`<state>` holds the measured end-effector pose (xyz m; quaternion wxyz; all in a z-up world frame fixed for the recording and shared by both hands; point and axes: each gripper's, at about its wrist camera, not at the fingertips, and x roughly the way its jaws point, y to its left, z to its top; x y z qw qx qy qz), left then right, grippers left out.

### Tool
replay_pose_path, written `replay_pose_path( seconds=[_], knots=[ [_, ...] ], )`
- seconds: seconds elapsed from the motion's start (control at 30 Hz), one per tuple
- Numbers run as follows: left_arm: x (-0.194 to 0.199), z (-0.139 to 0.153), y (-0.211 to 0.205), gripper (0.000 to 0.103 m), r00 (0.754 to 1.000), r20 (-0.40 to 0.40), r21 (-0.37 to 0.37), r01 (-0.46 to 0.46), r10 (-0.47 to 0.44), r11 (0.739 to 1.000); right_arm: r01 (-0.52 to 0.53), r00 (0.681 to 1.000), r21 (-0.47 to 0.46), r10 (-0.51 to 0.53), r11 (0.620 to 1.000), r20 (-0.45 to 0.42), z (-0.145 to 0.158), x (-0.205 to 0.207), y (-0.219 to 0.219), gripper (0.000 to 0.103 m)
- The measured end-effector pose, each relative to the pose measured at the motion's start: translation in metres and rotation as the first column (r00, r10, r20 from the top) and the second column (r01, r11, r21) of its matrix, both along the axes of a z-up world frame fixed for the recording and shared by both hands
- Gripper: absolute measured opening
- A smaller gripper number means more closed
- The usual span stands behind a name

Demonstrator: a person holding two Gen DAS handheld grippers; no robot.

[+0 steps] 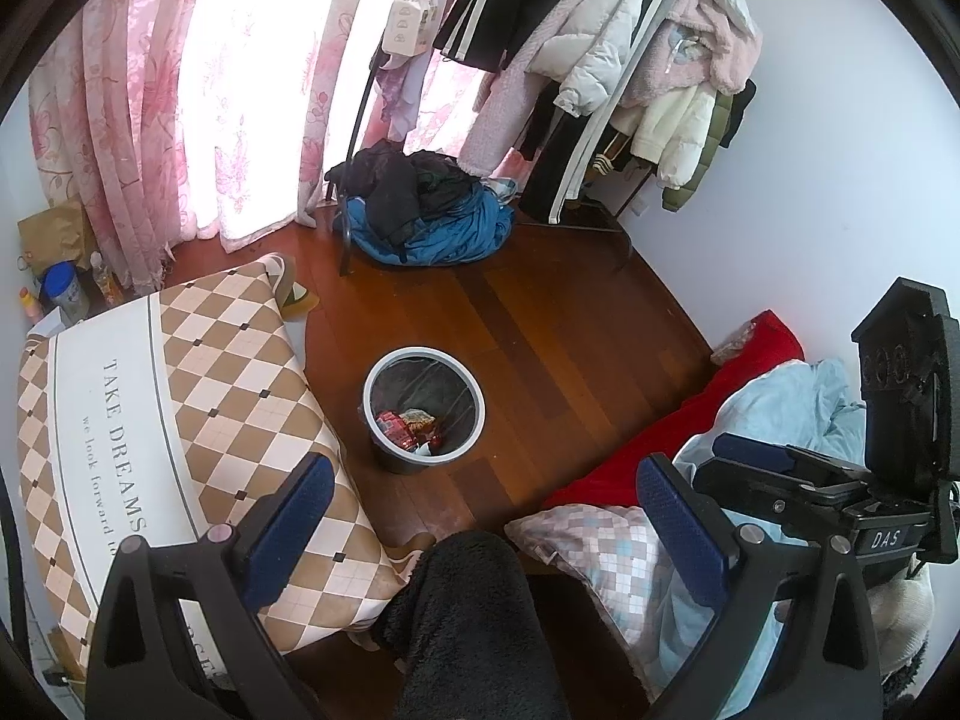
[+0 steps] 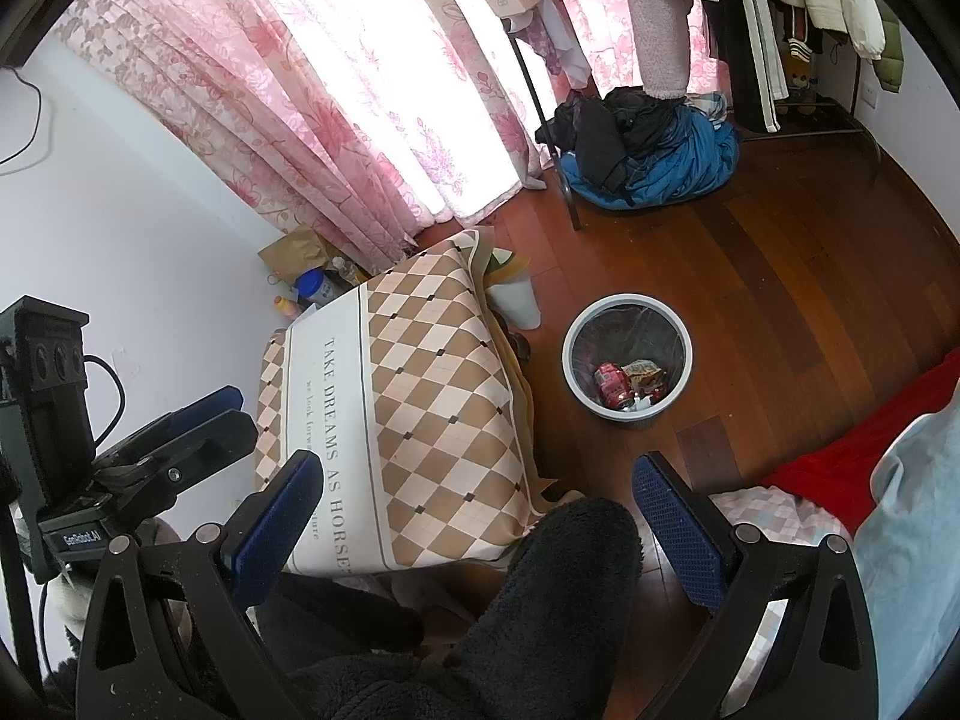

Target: Collect trash

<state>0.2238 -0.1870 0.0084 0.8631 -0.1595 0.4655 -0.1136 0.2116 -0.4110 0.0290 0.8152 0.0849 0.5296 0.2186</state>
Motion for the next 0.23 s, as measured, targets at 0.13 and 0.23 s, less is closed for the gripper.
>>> replay_pose_path(
  seconds=[0.13,0.23],
  knots=[
    [-0.0005,0.0004,0.0002,0.103,1.0,0.005,0.001,0.003,-0.003,1.0,-0.001,1.0,-0.001,0.001,1.0,0.0,0.0004,0.0006,-0.0005,0.103],
    [0.0004,0.0031,-0.0024,0.103,1.0,0.007,-0.009,0.004,-0.004,1.0,-0.001,1.0,-0.002,0.001,1.0,-0.001,-0.0001,0.0006,-0.0018,0.103]
  ],
)
